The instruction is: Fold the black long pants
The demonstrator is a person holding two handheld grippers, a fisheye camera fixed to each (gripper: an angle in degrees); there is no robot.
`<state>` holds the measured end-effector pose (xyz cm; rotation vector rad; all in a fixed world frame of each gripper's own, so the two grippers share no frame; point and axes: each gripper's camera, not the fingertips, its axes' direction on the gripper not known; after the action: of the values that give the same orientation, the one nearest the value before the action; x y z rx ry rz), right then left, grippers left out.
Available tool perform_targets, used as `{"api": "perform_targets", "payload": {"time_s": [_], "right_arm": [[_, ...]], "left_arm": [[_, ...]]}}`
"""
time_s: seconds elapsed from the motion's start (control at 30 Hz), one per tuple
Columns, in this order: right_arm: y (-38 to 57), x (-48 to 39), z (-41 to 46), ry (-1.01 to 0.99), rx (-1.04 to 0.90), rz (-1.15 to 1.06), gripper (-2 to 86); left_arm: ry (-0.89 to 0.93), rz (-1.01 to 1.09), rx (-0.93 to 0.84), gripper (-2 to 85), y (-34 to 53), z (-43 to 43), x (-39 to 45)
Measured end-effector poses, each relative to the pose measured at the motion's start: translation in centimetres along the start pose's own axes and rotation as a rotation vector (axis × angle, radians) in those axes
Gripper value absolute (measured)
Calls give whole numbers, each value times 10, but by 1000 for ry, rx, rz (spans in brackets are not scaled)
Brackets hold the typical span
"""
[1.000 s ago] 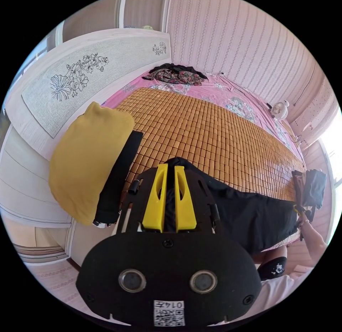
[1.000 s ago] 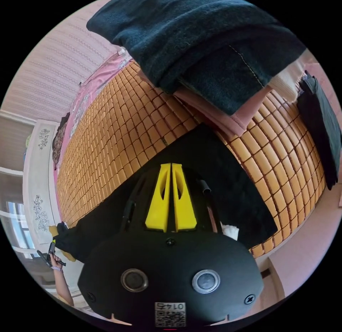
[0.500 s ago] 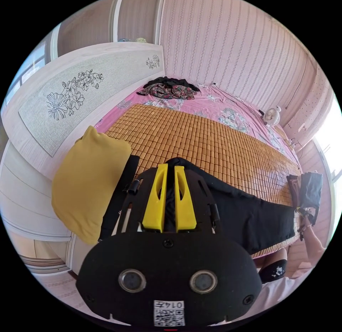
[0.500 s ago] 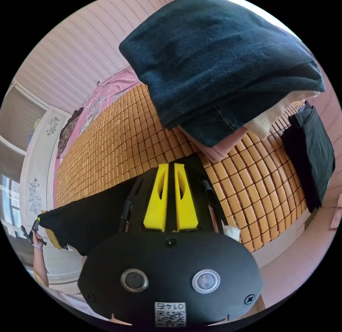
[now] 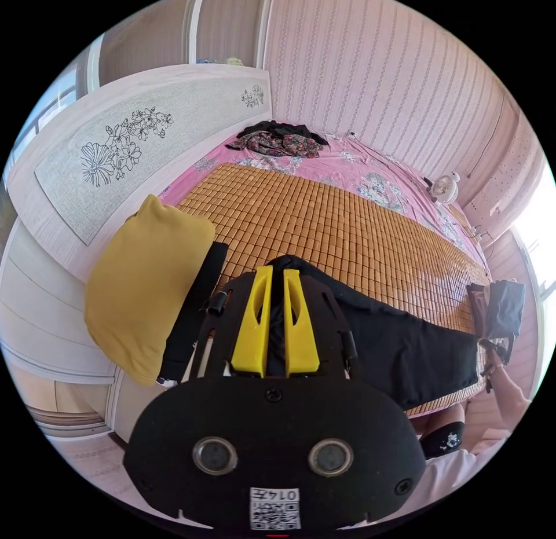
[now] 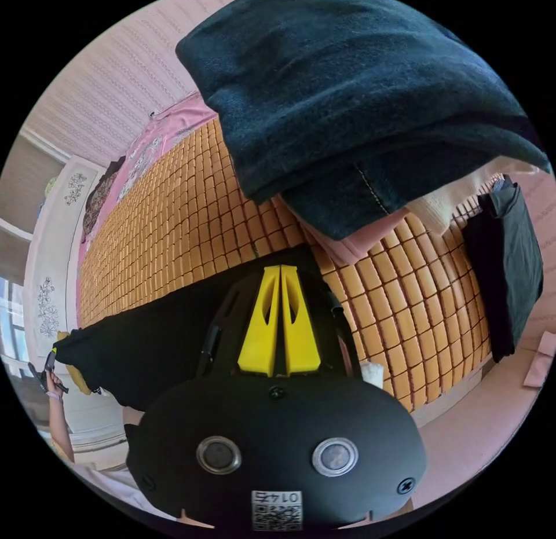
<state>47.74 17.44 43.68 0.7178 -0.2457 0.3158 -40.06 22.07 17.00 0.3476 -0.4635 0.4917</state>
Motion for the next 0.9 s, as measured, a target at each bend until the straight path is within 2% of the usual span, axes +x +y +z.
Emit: {"api": "perform_targets", "payload": {"time_s": [0.2, 0.33, 0.4, 0.43, 0.57, 0.73, 0.9], "right_arm": [[11, 7, -25, -6, 79, 26, 16], [7, 8, 2, -42, -22, 104, 85], [11, 10, 8, 8, -8, 137, 72], [16, 15, 8, 40, 2, 191, 39], [23, 36, -1, -48, 13, 269, 2], [33, 34, -26, -45, 31, 116, -1], [53, 50, -54, -126, 87, 129, -2]], "left_arm": [[10, 4, 18, 32, 6, -9, -6], [6, 0, 9, 33, 11, -6, -9], [0, -6, -11, 33, 13, 1, -11], [0, -7, -15, 34, 13, 3, -11], [-4, 2, -30, 35, 15, 15, -13], [10, -25, -30, 36, 16, 21, -20], [16, -6, -5, 35, 18, 16, -27]]}}
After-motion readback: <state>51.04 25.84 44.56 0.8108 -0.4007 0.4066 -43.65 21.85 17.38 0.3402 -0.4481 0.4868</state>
